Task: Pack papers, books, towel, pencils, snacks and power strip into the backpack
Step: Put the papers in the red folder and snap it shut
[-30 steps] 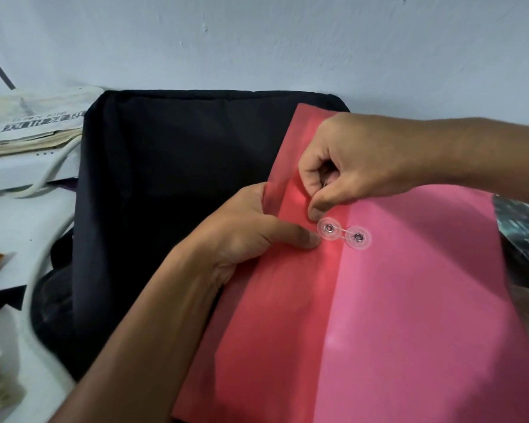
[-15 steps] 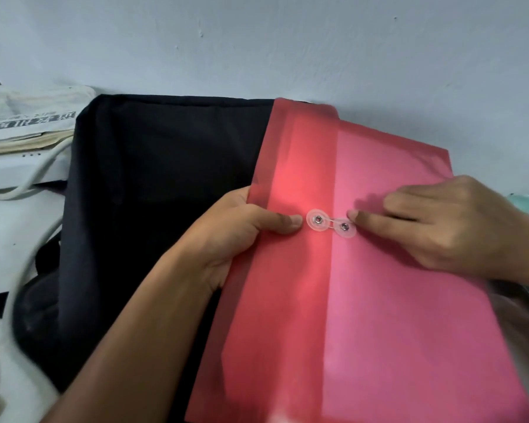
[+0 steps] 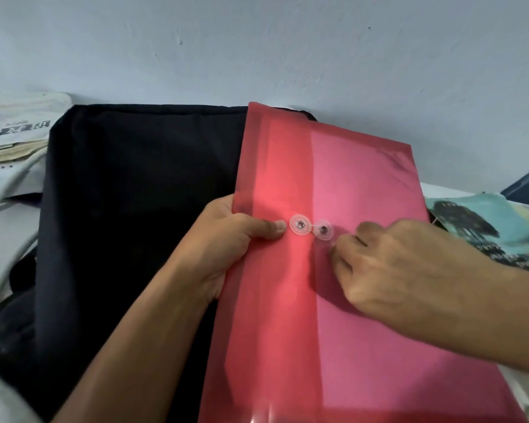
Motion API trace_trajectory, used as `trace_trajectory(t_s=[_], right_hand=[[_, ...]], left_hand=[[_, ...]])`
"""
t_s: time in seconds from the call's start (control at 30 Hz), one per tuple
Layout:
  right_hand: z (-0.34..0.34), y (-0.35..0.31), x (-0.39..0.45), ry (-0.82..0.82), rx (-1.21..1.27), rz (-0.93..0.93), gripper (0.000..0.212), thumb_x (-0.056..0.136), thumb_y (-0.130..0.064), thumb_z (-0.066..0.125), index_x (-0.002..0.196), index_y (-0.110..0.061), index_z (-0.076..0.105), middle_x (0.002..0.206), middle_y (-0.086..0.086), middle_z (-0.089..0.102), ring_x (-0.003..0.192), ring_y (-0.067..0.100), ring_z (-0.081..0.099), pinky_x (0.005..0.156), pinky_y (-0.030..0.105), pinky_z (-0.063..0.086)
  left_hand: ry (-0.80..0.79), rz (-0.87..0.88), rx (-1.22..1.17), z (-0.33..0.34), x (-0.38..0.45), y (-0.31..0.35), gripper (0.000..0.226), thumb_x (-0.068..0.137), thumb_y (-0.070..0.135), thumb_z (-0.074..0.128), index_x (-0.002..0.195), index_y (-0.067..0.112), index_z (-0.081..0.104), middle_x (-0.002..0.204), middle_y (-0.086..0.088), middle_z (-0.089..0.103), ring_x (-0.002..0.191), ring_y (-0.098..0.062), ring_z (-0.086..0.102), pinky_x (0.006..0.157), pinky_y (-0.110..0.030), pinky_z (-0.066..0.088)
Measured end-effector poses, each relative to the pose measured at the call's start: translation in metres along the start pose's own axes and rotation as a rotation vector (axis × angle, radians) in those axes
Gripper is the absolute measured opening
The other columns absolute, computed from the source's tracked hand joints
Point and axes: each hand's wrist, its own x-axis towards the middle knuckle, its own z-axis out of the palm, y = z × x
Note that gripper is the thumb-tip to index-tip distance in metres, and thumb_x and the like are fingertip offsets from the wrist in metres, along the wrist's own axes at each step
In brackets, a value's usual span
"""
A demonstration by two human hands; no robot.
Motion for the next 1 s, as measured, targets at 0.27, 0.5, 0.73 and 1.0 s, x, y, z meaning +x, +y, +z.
trace_trajectory(t_s=[0.27,0.5,0.73,1.0], right_hand=[[-0.005,0.017,0.002,0.157,0.179,0.024,0.035,0.080,-0.014,0.035,0.080,-0.011,0.070,0.057,0.003,0.055,0.038,0.025,0.052,0.032,0.029,0.036],[0.034,0.063,-0.014,0.364,0.072,-0.063,0.043,0.088,0.002,0.037,0.116,-0.008,0.068,0.057,0.004,0.046,0.040,0.022,0.047,0.032,0.026,0.037],[0.048,0.085,-0.008,0.538,0.160,-0.230,0.027,0.096,-0.005,0.051,0.120,-0.010,0.063,0.054,0.005,0.038,0.043,0.020,0.039,0.038,0.027,0.038],[0.051,0.079,0.004,0.417,0.162,-0.173,0.029,0.092,-0.008,0.054,0.114,-0.014,0.070,0.057,0.002,0.046,0.046,0.019,0.051,0.036,0.029,0.041]], left_hand=[[-0.002,0.014,-0.009,-0.001,0.000,0.002,0.019,0.078,-0.011,0.064,0.089,0.004,0.063,0.073,-0.012,0.066,0.055,-0.018,0.063,0.051,-0.027,0.055],[-0.041,-0.003,0.026,-0.003,-0.002,0.002,0.016,0.079,-0.009,0.065,0.085,0.006,0.063,0.072,-0.010,0.067,0.056,-0.016,0.064,0.052,-0.027,0.055],[-0.049,-0.016,0.024,-0.003,-0.001,0.003,0.019,0.079,-0.008,0.065,0.095,0.003,0.064,0.078,-0.013,0.068,0.058,-0.018,0.065,0.054,-0.030,0.056],[-0.058,-0.022,0.026,-0.005,-0.001,0.003,0.019,0.079,-0.009,0.064,0.094,0.004,0.063,0.079,-0.015,0.066,0.060,-0.019,0.064,0.056,-0.030,0.056]])
